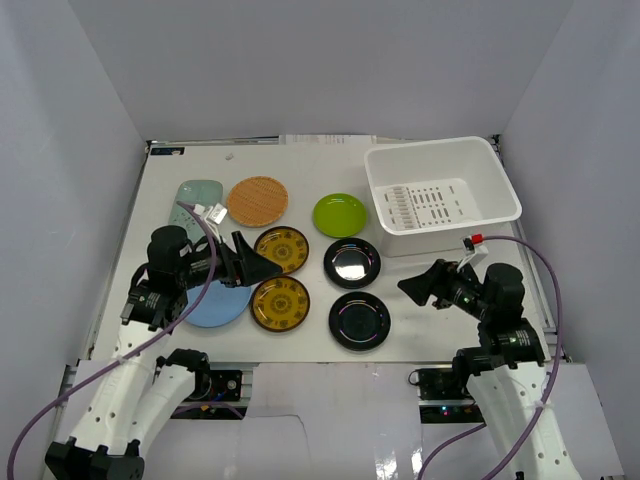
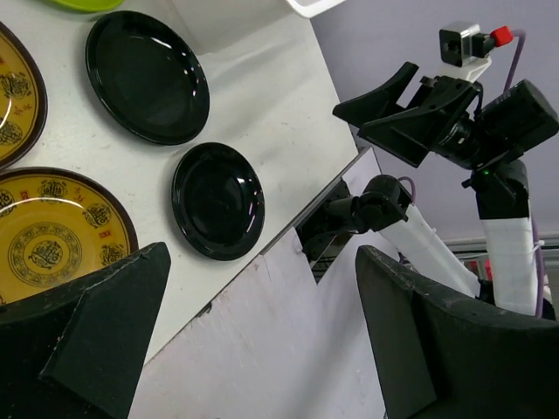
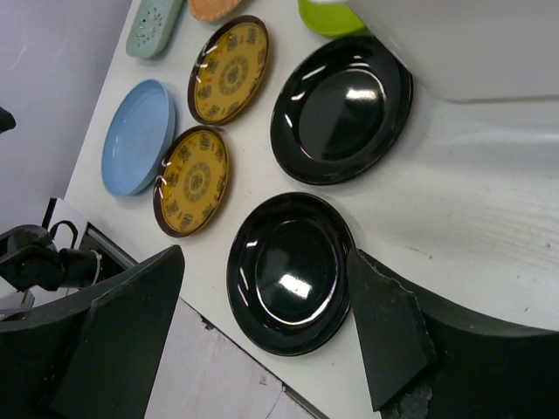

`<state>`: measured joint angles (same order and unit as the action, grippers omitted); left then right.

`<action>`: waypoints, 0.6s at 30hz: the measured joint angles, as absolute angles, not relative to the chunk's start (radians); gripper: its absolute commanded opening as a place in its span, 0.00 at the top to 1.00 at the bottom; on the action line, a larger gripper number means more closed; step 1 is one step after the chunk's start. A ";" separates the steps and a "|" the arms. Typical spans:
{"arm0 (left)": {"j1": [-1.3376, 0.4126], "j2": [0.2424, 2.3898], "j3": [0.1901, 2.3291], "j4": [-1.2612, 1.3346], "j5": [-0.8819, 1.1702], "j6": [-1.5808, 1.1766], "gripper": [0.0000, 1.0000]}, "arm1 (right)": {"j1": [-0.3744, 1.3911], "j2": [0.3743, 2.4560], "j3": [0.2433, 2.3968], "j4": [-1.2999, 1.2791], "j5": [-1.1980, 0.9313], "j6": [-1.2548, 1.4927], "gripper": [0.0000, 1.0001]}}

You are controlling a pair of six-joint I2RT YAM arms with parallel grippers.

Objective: Place the plates into the plastic bin on the countertop

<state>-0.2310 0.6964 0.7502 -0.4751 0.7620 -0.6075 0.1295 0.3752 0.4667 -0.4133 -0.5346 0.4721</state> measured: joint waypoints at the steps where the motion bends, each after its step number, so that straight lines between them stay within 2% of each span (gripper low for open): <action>1: -0.231 0.695 0.746 -0.480 0.760 -0.618 0.02 | 0.130 0.367 0.450 -0.417 -0.532 0.476 0.20; 7: -0.231 0.686 0.709 -0.566 0.745 -0.651 0.02 | 0.131 0.332 0.346 -0.427 -0.501 0.519 0.26; 12: -0.239 0.690 0.654 -0.643 0.741 -0.667 0.03 | 0.131 0.333 0.229 -0.413 -0.482 0.559 0.27; 13: -0.244 0.695 0.643 -0.664 0.735 -0.670 0.10 | 0.131 0.334 0.198 -0.410 -0.479 0.566 0.27; 18: -0.277 0.747 0.638 -0.781 0.640 -0.671 0.18 | 0.146 0.367 0.105 -0.337 -0.479 0.604 0.29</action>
